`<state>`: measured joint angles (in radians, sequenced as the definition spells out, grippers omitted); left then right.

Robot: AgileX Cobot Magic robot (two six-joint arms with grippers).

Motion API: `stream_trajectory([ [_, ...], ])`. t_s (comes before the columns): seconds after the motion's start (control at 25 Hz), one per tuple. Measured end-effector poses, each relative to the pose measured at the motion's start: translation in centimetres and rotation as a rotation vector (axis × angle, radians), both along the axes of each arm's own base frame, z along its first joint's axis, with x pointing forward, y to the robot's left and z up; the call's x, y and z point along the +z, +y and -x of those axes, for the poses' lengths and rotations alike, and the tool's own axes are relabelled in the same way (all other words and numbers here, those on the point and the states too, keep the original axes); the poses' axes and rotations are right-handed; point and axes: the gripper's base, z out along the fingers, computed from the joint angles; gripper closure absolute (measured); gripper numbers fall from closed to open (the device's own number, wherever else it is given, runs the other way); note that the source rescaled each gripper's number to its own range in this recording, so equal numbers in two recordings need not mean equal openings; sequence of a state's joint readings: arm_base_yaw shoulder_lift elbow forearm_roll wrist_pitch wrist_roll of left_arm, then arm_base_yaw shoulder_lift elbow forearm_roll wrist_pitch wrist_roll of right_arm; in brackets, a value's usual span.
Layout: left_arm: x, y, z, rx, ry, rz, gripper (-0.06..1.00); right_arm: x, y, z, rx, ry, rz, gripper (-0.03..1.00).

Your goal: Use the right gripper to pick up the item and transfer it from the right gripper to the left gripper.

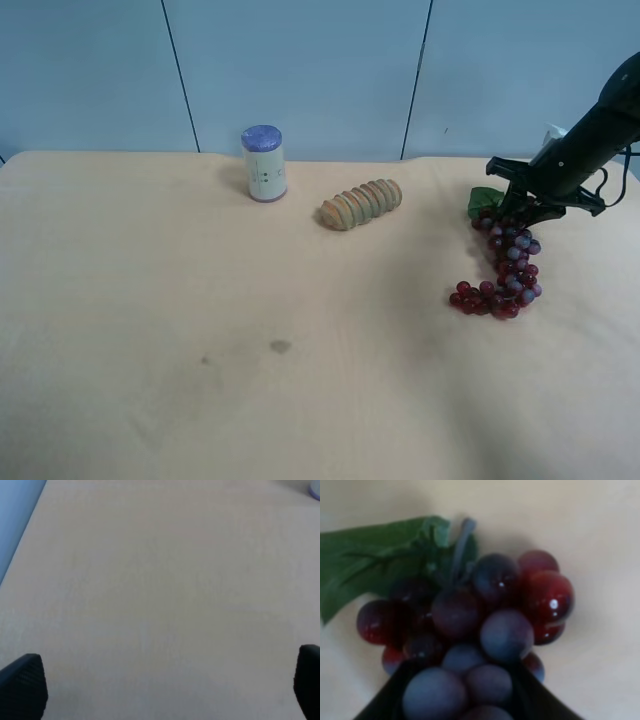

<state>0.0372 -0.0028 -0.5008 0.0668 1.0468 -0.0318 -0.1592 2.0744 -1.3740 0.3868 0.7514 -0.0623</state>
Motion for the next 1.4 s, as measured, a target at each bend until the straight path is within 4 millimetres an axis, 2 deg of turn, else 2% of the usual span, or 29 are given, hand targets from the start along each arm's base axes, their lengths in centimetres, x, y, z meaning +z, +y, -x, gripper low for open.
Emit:
stream_trajectory([
  [0.32,0.0,0.0,0.0,0.000,0.000,0.000,-0.06,0.6,1.0,0.4,0.078,0.012,-0.095,0.94],
  [0.6,0.0,0.0,0.0,0.000,0.000,0.000,-0.06,4.2,1.4,0.8,0.118,-0.076,-0.112,0.95],
  [0.84,0.0,0.0,0.0,0.000,0.000,0.000,-0.06,5.2,1.8,1.3,0.144,-0.073,-0.146,0.95],
  [1.4,0.0,0.0,0.0,0.000,0.000,0.000,-0.06,7.3,4.7,2.0,0.296,-0.119,-0.496,0.96],
])
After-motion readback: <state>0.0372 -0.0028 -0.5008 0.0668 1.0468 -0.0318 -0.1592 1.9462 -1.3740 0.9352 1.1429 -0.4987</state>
